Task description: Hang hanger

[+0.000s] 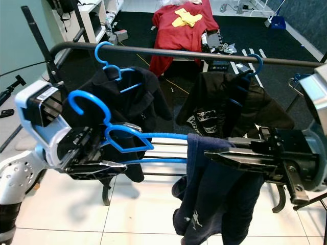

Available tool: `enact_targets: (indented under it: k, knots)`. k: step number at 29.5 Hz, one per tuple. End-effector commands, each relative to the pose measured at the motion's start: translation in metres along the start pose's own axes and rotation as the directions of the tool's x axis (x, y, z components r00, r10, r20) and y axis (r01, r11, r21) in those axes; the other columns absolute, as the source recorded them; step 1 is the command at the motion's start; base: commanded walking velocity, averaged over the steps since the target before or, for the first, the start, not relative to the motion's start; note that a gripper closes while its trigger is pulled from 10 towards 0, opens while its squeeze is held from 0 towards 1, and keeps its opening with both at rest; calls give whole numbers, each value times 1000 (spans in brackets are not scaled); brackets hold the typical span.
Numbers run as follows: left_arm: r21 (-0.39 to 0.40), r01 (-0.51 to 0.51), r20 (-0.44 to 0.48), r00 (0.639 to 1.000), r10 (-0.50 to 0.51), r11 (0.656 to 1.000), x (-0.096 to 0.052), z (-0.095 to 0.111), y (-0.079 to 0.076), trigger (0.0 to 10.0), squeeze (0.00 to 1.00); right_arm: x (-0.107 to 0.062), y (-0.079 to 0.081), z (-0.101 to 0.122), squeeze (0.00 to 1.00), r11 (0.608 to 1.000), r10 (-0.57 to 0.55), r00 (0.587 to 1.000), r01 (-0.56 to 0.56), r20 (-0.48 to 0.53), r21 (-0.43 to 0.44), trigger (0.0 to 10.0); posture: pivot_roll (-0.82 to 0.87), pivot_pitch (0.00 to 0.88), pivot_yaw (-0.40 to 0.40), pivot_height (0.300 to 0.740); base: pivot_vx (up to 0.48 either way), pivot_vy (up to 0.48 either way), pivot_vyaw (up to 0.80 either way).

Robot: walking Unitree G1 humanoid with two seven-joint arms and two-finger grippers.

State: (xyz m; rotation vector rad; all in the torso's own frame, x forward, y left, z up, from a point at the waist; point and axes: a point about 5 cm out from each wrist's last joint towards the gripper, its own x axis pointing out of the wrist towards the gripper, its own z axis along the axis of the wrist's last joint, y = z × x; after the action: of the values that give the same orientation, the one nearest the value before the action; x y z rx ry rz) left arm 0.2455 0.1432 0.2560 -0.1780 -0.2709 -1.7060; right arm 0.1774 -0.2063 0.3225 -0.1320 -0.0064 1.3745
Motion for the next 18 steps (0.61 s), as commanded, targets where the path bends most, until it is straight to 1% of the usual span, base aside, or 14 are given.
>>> enact_targets:
  k: [1,2,3,4,5,10,13,18]
  knots:
    - [-3,47,-26,999,-47,999,6,-1,-4,9059,0,3,3,1,0,999,35,999,-35,5,-14,0,-90,130,-5,740,0,0,0]
    - [3,48,-32,998,-48,999,8,-1,-3,8549,0,4,3,1,0,999,38,999,-38,4,-12,0,-90,130,-5,740,0,0,0]
    - [3,48,-32,998,-48,999,8,-1,-3,8549,0,4,3,1,0,999,38,999,-38,4,-12,0,-90,130,-5,740,0,0,0]
    - [9,50,-33,998,-49,999,10,-2,-2,1216,0,5,3,0,0,999,41,999,-41,4,-11,0,-92,130,-6,740,0,0,0]
    - [8,51,-35,998,-51,999,11,-3,-2,0,0,5,3,0,0,999,42,999,-42,5,-12,0,-94,130,-5,740,0,0,0]
    - [3,32,-42,999,-32,999,12,-7,0,0,0,4,4,1,0,999,43,999,-43,7,-14,0,-95,129,-6,740,0,0,0]
    - [14,4,-38,999,-4,1000,12,-7,3,0,0,4,4,1,0,999,48,999,-48,9,-16,0,-95,126,-7,740,0,0,0]
    - [22,-9,-37,999,10,1000,11,-7,5,0,0,5,3,1,0,998,53,999,-52,12,-18,0,-95,122,-7,740,0,0,0]
